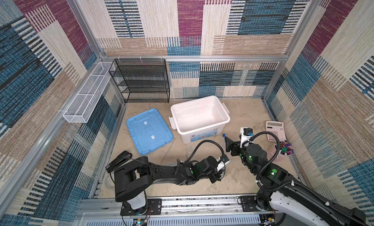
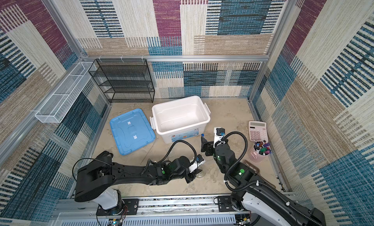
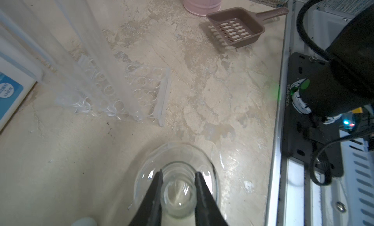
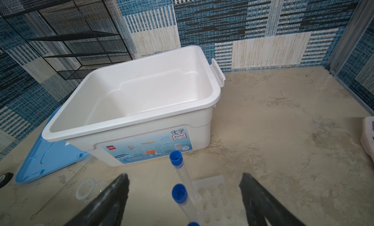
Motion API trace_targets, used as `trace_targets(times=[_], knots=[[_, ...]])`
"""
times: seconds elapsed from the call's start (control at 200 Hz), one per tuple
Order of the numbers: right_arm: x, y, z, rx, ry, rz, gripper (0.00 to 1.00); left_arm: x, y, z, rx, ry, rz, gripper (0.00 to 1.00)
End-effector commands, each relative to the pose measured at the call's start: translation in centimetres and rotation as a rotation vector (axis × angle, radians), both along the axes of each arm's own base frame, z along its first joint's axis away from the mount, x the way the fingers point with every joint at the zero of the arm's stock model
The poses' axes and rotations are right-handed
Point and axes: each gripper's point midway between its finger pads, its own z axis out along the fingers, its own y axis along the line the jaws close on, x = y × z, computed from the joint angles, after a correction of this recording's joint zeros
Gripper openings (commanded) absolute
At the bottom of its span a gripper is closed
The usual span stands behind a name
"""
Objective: Organize the chemistry lab equipment
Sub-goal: 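Lower the open left gripper over the neck of the glass flask, then close the left gripper on the flask neck and lift it toward the white bin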
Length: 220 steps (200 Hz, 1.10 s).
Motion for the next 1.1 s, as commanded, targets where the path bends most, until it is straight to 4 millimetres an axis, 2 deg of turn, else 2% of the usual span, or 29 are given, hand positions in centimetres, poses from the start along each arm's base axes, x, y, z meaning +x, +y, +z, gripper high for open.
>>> trace_targets(times=[0.0,0.245,0.491,0.851,1.097], knots=[[0.1,-0.2,0.3,0.014,-0.01,-0.016,0.88,1.0,0.8,-0.2,0.049,-0.046,0.035,0.22],[0.1,-0.2,0.3,0.021,-0.012,-0.016,0.88,1.6,1.3,0.8,0.033,-0.058,0.054,0.2],[0.2,-0.1,1.0,0.02,-0.026,-0.009,0.88,1.7,1.6,3.2,0.013,-0.068,0.053,0.2],[0.8,0.0,3.0,0.005,-0.062,-0.007,0.9,2.7,3.8,9.1,-0.011,-0.098,0.091,0.2],[2.4,0.0,5.3,-0.006,-0.087,0.0,0.9,4.7,6.0,12.8,0.004,-0.128,0.147,0.19]])
